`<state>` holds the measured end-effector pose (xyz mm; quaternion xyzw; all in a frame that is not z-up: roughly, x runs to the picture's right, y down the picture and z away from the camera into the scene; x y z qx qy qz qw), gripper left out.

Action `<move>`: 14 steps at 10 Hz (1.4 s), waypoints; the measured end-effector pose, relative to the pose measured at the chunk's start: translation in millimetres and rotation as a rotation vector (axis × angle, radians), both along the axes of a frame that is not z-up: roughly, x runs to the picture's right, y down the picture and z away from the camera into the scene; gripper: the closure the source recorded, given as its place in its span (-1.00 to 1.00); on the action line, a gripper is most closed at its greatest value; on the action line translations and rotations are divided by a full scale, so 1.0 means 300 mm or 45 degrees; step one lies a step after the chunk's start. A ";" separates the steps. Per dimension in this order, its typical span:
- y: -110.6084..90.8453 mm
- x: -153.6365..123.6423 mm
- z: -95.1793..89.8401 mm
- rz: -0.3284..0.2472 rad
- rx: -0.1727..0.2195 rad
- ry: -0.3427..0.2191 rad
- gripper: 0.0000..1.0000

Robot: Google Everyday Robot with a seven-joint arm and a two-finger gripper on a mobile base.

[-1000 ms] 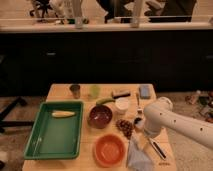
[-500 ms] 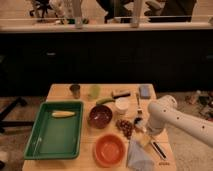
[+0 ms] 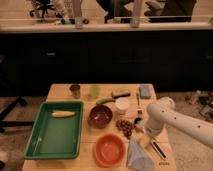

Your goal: Place brush in purple bowl

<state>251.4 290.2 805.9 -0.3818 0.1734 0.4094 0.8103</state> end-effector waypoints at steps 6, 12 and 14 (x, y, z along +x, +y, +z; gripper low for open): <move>-0.005 0.005 -0.005 0.002 0.003 0.006 0.41; -0.006 -0.004 -0.019 -0.010 0.003 0.003 1.00; -0.006 -0.004 -0.023 -0.001 0.017 0.004 1.00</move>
